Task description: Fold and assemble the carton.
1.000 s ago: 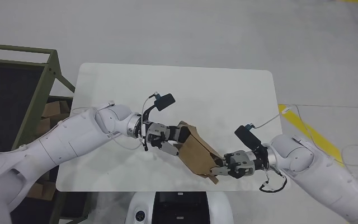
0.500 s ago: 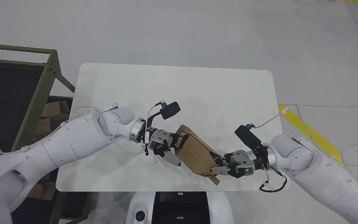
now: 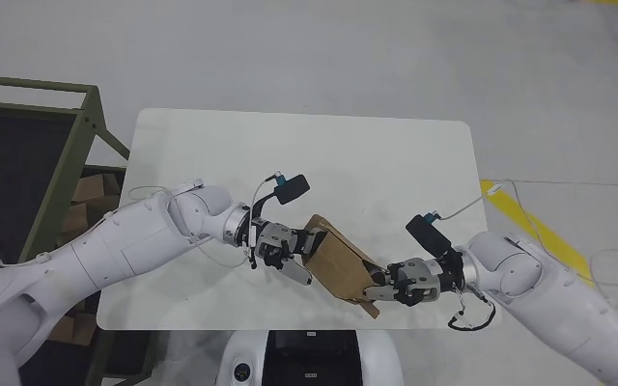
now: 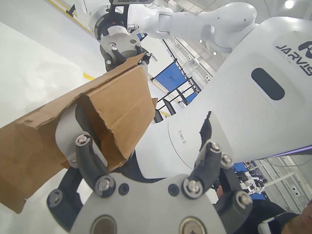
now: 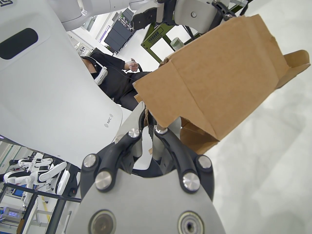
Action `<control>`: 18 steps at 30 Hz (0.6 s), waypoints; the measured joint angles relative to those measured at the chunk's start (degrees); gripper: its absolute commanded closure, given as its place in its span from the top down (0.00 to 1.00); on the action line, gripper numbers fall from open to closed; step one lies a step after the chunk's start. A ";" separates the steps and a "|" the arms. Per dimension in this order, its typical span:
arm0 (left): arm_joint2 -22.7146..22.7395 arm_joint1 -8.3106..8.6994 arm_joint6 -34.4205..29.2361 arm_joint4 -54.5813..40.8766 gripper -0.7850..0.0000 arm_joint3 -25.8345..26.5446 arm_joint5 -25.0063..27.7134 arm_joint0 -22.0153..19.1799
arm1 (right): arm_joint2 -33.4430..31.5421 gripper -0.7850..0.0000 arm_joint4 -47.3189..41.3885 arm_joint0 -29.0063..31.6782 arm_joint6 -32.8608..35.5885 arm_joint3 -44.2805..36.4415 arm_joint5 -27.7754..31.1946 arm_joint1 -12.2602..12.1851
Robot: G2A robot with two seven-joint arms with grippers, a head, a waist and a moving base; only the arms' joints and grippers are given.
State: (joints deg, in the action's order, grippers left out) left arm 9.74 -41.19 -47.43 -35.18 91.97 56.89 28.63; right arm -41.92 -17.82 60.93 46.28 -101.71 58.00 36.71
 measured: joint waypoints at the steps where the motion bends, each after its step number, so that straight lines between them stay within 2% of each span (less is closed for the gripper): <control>1: 0.00 0.00 0.00 0.00 0.40 0.00 0.00 0.00 | 0.00 0.00 0.00 0.00 0.00 0.00 0.00 0.00; 5: 0.00 0.00 0.00 0.00 0.27 0.00 0.00 0.00 | 0.00 0.00 0.00 0.00 0.00 0.00 0.00 0.00; 7: 0.00 0.00 0.00 0.00 0.35 0.00 0.00 0.00 | 0.00 0.00 0.00 0.00 0.00 0.00 0.00 0.00; 8: 0.00 0.00 0.00 0.00 0.50 0.00 0.00 0.00 | 0.00 0.00 0.00 0.00 0.00 0.00 0.00 0.00; 9: 0.00 0.00 0.00 0.00 1.00 0.00 0.00 0.00 | 0.00 0.00 0.00 0.00 0.00 0.00 0.00 0.00; 18: 0.00 0.00 0.00 0.00 1.00 0.00 0.00 0.00 | -0.30 0.00 0.38 0.20 0.16 0.00 -0.16 0.01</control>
State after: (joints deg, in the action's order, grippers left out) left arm 9.74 -41.19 -47.43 -35.17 91.97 56.89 28.63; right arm -42.22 -17.44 61.13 46.44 -101.71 57.84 36.72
